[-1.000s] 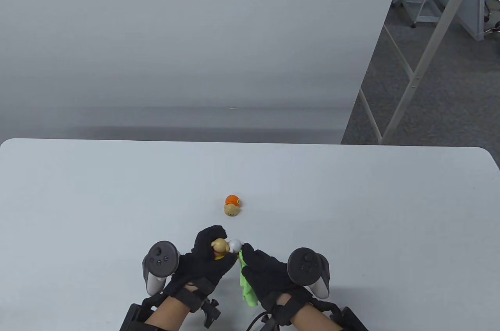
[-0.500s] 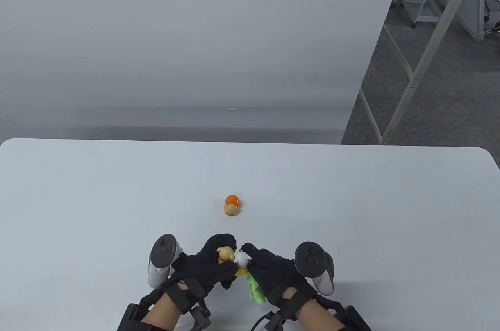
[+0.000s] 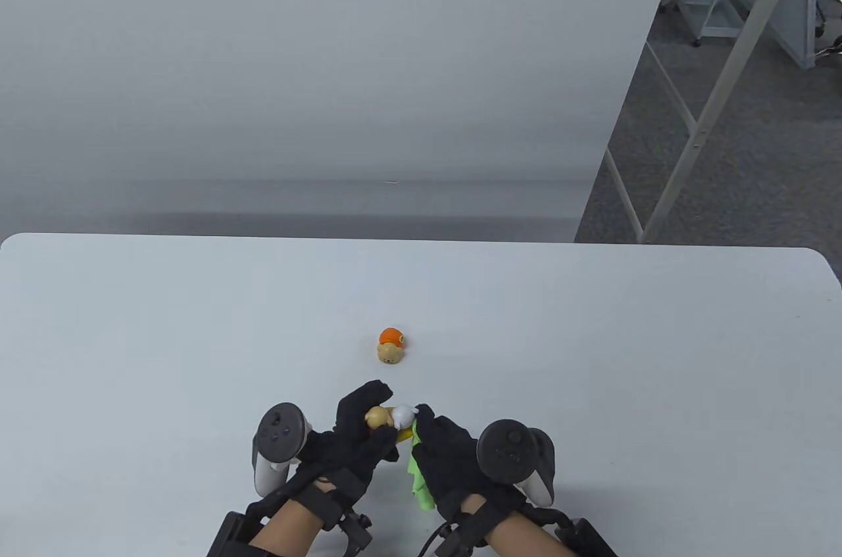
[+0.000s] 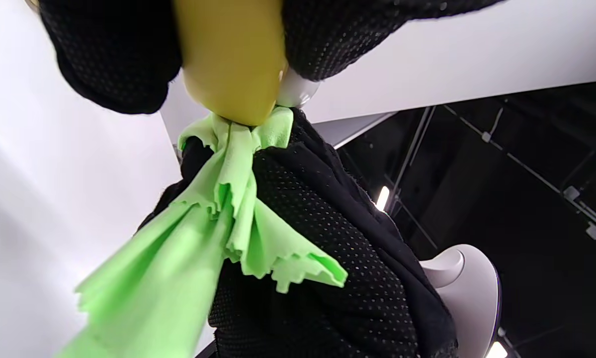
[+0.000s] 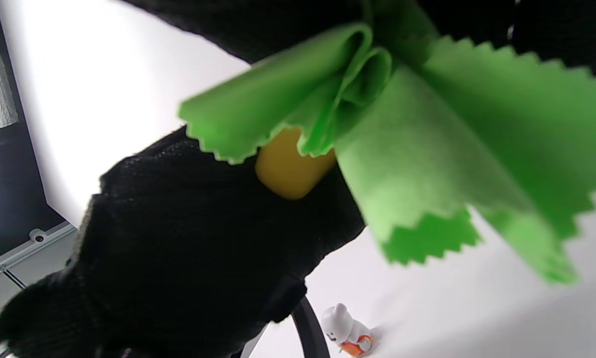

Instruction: Dust the small ornaments

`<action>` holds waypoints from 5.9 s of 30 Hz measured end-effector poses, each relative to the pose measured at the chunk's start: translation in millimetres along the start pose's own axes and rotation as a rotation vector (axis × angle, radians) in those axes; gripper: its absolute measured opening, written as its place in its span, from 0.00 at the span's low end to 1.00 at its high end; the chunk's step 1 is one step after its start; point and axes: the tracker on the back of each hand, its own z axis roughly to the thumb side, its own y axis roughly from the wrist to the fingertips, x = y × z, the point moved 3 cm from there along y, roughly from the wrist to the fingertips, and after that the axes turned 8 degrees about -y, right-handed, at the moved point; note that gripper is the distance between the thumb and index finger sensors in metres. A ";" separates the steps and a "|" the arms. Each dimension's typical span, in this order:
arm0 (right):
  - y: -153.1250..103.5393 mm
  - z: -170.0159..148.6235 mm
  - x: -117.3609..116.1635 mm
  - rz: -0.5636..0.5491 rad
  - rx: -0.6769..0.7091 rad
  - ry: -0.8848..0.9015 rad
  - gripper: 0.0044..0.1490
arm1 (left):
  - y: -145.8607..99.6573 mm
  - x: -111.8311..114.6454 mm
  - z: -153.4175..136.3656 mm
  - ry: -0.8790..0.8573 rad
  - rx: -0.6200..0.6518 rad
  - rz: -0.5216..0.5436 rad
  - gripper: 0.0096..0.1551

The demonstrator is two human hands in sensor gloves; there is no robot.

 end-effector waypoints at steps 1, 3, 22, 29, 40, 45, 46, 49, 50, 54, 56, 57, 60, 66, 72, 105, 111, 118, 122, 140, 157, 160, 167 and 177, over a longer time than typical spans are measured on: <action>-0.4 0.8 -0.1 -0.002 0.004 -0.014 0.33 | -0.1 0.3 0.3 0.003 -0.001 0.001 0.44; -1.0 4.8 -2.8 0.000 0.033 -0.057 0.33 | -1.4 -0.4 0.5 0.003 -0.031 0.047 0.43; -4.6 -6.0 4.7 -0.124 0.087 0.053 0.32 | -6.1 -18.1 -7.8 -0.113 -0.028 0.118 0.35; -3.8 -15.2 12.1 -0.095 0.066 0.085 0.33 | 1.0 6.0 -0.1 -0.311 0.041 -0.239 0.47; -9.8 18.9 12.1 -0.119 0.229 -0.053 0.33 | -3.5 -8.1 2.3 0.122 -0.002 0.042 0.54; -11.4 23.1 7.8 -0.106 0.270 -0.141 0.32 | -3.8 -10.7 2.2 0.192 -0.007 0.039 0.52; -10.8 20.7 8.6 -0.108 0.254 -0.129 0.32 | -2.7 -10.0 1.3 0.151 0.008 0.000 0.51; -8.7 12.7 11.3 -0.109 0.203 -0.095 0.32 | -1.6 -2.7 1.7 0.008 0.052 -0.103 0.51; -7.7 7.5 12.2 -0.104 0.183 -0.066 0.32 | -1.5 -0.5 4.3 -0.021 0.074 -0.121 0.51; -4.8 -9.5 13.8 -0.063 0.129 0.071 0.33 | 1.6 5.1 12.4 -0.125 0.127 -0.208 0.51; -3.8 -11.2 10.9 -0.039 0.121 0.083 0.33 | 2.8 6.9 12.5 -0.214 0.130 -0.219 0.51; -4.3 -10.1 9.8 -0.038 0.133 0.067 0.33 | 2.9 6.9 12.6 -0.218 0.128 -0.219 0.51; -4.3 -9.3 7.3 -0.047 0.124 0.107 0.33 | 1.3 2.6 14.0 -0.139 0.128 -0.167 0.52; -5.5 -9.0 3.9 -0.058 0.095 0.200 0.34 | -0.4 -0.5 22.1 -0.046 0.144 -0.138 0.52; -9.1 2.7 11.7 -0.085 0.150 0.180 0.33 | -3.2 -9.4 17.6 0.126 0.091 -0.055 0.53; -10.0 14.4 4.6 -0.143 0.289 -0.117 0.31 | -7.2 -12.9 -24.1 -0.202 -0.255 -0.004 0.45; -7.6 -1.3 16.0 -0.152 0.207 -0.033 0.31 | -1.2 -0.2 -21.8 -0.242 -0.244 -0.124 0.45; -9.6 11.4 12.5 -0.154 0.258 -0.091 0.32 | -6.3 -5.0 -19.3 -0.209 -0.233 -0.010 0.44; -12.9 25.9 6.3 -0.126 0.322 -0.166 0.31 | -8.2 -10.2 -23.3 -0.204 -0.255 0.079 0.45; -16.2 39.6 19.5 -0.181 0.359 -0.255 0.30 | -1.3 -4.0 -28.6 -0.409 -0.248 -0.101 0.42; -7.4 -2.6 61.1 -0.258 0.136 0.013 0.31 | 5.9 -84.9 78.4 0.118 0.069 0.007 0.41; -8.6 -7.5 62.9 -0.260 0.115 0.035 0.31 | 18.5 -106.7 98.2 0.410 0.015 0.016 0.40; -8.8 -11.7 65.3 -0.257 0.096 0.051 0.31 | 46.8 -130.6 77.3 0.943 -0.232 -0.095 0.39; -11.6 -16.4 63.0 -0.234 0.079 0.032 0.31 | 57.0 -142.3 5.2 1.178 -0.388 -0.187 0.38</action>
